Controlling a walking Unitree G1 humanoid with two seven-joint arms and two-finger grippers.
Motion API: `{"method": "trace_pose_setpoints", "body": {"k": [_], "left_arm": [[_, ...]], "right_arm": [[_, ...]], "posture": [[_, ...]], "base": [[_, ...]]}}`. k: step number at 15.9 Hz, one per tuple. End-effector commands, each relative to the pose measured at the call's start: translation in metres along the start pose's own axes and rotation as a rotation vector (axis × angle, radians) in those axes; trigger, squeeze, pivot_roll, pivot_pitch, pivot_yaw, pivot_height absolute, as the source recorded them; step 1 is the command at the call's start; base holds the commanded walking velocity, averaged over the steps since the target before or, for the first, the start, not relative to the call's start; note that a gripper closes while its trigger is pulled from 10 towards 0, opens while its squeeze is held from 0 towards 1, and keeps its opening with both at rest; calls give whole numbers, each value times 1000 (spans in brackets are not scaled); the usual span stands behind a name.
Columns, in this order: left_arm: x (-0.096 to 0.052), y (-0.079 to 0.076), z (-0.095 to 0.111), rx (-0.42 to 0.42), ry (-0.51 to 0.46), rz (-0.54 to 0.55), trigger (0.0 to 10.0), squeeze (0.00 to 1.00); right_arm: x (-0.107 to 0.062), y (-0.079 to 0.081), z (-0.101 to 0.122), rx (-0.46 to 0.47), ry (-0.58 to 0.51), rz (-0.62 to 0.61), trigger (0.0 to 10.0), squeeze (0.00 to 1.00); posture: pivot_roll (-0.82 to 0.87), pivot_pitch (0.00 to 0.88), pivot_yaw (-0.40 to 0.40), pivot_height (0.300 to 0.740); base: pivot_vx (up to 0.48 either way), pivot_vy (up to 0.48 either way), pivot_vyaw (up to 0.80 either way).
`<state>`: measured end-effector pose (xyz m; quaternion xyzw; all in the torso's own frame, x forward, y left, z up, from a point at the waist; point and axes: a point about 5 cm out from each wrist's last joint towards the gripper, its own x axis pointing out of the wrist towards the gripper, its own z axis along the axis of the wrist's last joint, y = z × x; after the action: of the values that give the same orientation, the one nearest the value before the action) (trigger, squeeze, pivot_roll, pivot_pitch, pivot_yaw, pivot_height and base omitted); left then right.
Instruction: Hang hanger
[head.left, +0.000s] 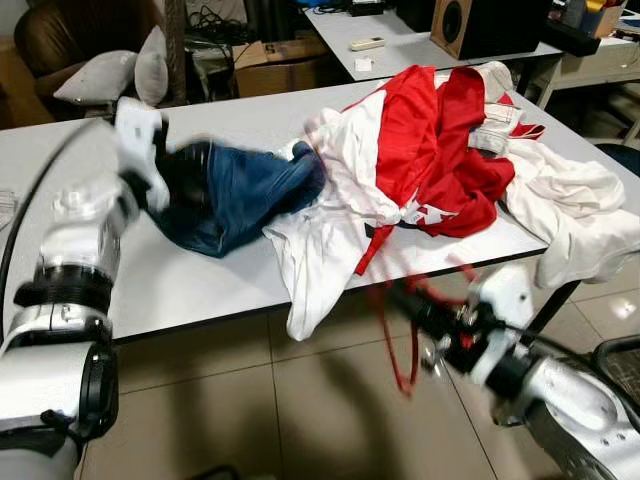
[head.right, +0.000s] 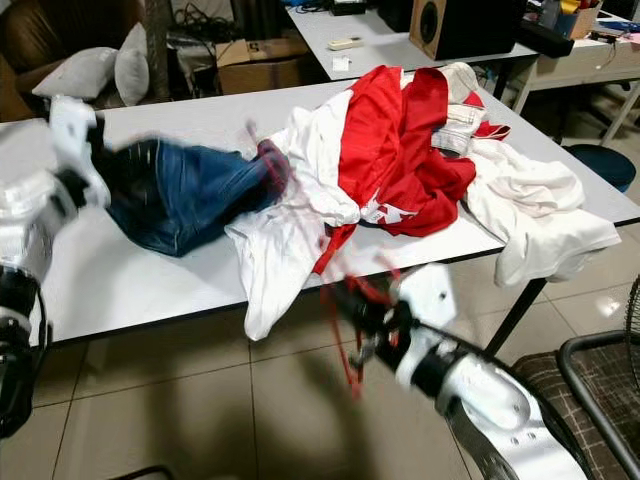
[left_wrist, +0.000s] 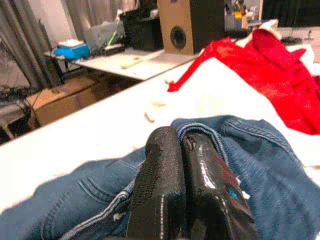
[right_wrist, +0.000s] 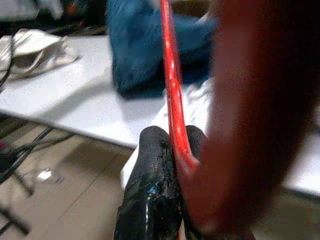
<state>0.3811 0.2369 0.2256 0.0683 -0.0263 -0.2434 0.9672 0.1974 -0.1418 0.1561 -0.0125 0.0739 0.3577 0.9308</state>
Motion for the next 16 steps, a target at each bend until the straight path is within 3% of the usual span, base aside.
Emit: {"method": "trace_pose_setpoints", "body": {"k": [1,2,5,7,10,11,16], "left_arm": [[3,2,17,-7,-51,27,0,0],[8,-2,33,2,-96,18,0,0],[19,-15,55,37,-132,-31,0,0],[30,-24,56,74,-96,-31,0,0],[51,-58,55,125,-57,-140,0,0],[59,-81,52,145,-46,-230,0,0],[75,-121,47,220,-46,-329,0,0]], "right_arm": [[-1,7,2,13,9,60,10000,0],[0,9,0,28,29,73,10000,0],[3,16,-3,76,74,143,10000,0],[4,20,-5,87,96,185,10000,0],[9,20,-7,137,126,198,10000,0],[19,11,-10,218,139,133,10000,0],[33,2,-20,485,170,111,10000,0]], "posture": [[-40,0,78,740],[-39,0,76,740],[-30,0,62,740],[-28,0,55,740],[-28,0,45,740],[-35,0,48,740],[-52,0,49,740]], "base": [[0,0,0],[0,0,0],[0,0,0],[0,0,0],[0,0,0],[0,0,0],[0,0,0]]}}
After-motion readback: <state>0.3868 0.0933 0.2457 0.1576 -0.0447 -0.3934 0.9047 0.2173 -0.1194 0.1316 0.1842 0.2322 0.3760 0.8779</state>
